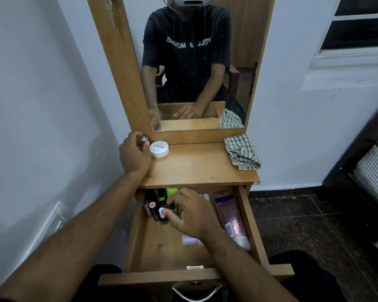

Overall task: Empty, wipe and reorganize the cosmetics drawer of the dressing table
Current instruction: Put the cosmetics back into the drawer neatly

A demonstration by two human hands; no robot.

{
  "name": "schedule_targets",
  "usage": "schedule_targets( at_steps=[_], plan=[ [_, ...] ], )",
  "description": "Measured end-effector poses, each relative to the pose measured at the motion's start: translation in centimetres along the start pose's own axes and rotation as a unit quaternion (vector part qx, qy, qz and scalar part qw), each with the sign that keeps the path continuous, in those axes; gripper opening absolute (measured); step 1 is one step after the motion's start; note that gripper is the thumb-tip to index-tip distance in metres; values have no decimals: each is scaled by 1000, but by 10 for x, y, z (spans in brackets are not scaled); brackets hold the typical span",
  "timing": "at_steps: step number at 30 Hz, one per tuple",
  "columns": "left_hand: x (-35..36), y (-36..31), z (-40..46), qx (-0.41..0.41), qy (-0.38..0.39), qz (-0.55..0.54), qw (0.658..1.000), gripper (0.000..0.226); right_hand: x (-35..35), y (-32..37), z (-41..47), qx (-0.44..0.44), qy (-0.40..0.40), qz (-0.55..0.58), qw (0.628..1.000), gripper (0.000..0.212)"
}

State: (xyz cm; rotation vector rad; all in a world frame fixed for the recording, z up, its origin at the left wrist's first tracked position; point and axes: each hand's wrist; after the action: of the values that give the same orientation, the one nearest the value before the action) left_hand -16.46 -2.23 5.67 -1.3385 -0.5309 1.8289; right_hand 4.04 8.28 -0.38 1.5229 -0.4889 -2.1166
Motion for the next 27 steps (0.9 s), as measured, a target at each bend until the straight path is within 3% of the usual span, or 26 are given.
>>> schedule_targets(
  at_steps=[12,19,27],
  plan=[
    [-70,-10,-69,42,-9,-90,995,22,-4,2,0,16,-61,4,998,21],
    [-94,2,-142,95,110,2,989,25,-17,5,-1,35,-123,58,990,8],
    [-85,17,-176,75,225,117,964,22,-21,9,-4,41,-129,87,987,8]
  ],
)
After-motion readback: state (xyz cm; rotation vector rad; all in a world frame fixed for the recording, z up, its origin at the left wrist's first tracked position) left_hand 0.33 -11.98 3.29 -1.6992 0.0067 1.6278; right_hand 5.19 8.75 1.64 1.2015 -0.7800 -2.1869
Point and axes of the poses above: each hand's wrist, its own z-axis towards the middle knuckle, its own x-axis out of the palm, y = z × x, and after that the axes turned 10 degrees about y, right-handed
